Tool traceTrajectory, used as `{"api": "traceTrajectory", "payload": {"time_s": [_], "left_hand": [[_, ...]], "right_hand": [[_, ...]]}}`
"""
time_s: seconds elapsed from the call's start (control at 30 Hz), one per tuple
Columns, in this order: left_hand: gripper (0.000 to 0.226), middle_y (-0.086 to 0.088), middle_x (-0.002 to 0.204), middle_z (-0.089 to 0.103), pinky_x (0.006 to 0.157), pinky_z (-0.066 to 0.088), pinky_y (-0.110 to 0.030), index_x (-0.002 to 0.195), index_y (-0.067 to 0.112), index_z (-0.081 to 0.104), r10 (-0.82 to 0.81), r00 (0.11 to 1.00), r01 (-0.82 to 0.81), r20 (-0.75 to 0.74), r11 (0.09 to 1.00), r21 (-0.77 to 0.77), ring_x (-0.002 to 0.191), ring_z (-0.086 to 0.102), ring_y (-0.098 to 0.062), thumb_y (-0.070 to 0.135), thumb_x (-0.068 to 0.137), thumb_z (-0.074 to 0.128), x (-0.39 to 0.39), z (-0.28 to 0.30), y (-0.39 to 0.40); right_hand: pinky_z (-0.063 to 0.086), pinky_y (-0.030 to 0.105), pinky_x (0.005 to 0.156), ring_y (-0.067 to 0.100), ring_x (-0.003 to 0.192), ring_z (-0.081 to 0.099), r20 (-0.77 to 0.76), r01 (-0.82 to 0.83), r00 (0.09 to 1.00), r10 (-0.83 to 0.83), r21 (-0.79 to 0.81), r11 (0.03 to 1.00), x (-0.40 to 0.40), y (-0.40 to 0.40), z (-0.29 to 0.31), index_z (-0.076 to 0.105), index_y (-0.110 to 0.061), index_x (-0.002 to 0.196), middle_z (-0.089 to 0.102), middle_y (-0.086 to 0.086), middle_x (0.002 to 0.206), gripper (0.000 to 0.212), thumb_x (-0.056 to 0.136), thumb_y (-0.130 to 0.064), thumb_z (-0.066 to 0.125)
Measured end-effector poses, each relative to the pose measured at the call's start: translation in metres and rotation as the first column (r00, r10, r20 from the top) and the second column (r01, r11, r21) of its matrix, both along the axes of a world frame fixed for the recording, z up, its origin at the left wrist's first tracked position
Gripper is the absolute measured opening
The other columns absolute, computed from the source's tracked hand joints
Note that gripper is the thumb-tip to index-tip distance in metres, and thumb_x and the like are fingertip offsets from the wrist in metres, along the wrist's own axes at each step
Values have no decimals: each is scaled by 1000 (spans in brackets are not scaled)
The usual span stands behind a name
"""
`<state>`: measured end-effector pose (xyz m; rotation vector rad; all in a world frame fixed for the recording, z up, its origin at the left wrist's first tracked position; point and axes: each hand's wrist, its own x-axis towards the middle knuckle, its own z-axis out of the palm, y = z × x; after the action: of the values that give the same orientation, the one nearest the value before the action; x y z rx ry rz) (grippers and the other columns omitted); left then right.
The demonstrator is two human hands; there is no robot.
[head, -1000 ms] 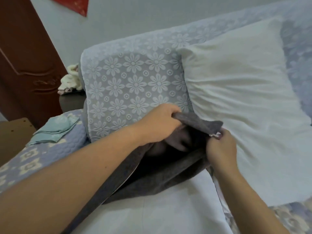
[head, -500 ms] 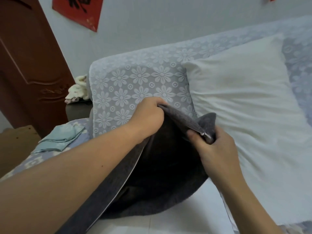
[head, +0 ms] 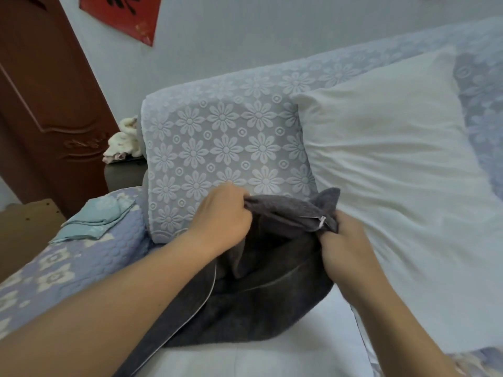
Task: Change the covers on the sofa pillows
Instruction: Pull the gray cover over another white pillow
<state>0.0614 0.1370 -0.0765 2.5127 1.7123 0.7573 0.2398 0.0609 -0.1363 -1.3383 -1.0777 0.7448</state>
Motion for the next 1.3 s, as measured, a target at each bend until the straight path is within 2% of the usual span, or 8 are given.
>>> {"api": "traceTrajectory", "payload": {"time_s": [0.13, 0.2, 0.33, 0.43, 0.77, 0.93, 1.03, 1.3], "left_hand": [[32, -21, 72, 68, 60, 52, -41, 79, 10, 71, 71, 817, 83, 573, 968, -238, 70, 66, -32, 0, 72, 41, 12, -2, -3], [37, -18, 79, 73, 76, 59, -57, 83, 12, 72, 57, 720, 138, 692, 965, -223, 82, 72, -37, 3, 67, 40, 12, -4, -3], [14, 1, 66, 63, 69, 52, -44, 75, 20, 58, -97, 888, 119, 449, 993, -21, 75, 64, -21, 8, 79, 53, 6, -2, -21], [19, 8, 72, 61, 62, 45, -38, 84, 29, 51, -179, 984, 177, 24, 982, 64, 72, 60, -15, 37, 84, 68, -4, -17, -39], [48, 9, 98, 70, 74, 51, -33, 119, 36, 52, -195, 966, 222, -172, 962, 158, 90, 65, -15, 42, 78, 76, -39, -52, -43], [39, 10, 88, 66, 77, 47, -15, 94, 30, 68, 52, 927, -125, 370, 976, 176, 86, 63, -13, -6, 83, 60, -46, -39, -24], [48, 14, 93, 73, 84, 51, -14, 100, 23, 75, -46, 802, 4, 595, 997, 72, 92, 67, 1, -17, 82, 55, -29, -32, -42], [24, 6, 72, 65, 60, 47, -36, 83, 28, 55, 86, 991, -87, 98, 996, 3, 75, 64, -19, 51, 80, 59, -27, -64, -66]], "right_hand": [[55, 35, 91, 8, 98, 70, -171, -161, 970, 174, 87, 983, -21, -10, 5, 72, -28, 104, 76, -12, 98, 16, 91, -20, 68], [54, 26, 84, 2, 94, 68, 49, -210, 977, 208, 32, 977, -25, -13, 0, 68, -26, 101, 74, -14, 96, 20, 84, -28, 77], [42, 34, 67, 32, 92, 65, 496, 113, 866, -66, -65, 991, -11, -2, -12, 58, -23, 80, 71, 4, 88, 13, 87, -12, 59], [52, 41, 71, 30, 91, 67, 131, 151, 980, -150, 5, 989, 10, 2, -9, 69, -24, 84, 72, 6, 88, 36, 83, 5, 46], [54, 52, 98, 26, 100, 71, -430, -83, 896, 111, 85, 993, -17, 0, -15, 74, -20, 99, 77, 5, 99, 60, 81, 21, 35], [53, 27, 86, 4, 96, 70, 41, -385, 922, 385, -4, 923, -40, -15, -18, 67, -24, 106, 76, -12, 97, 20, 87, -17, 72], [54, 39, 78, 22, 92, 69, 448, -163, 875, 184, -86, 983, -43, -10, -32, 65, -22, 102, 74, -1, 94, 26, 83, -38, 72], [50, 38, 65, 26, 75, 65, 284, 70, 955, -87, 72, 995, -26, -10, -28, 62, -17, 67, 69, -1, 71, 24, 81, 1, 56]]}}
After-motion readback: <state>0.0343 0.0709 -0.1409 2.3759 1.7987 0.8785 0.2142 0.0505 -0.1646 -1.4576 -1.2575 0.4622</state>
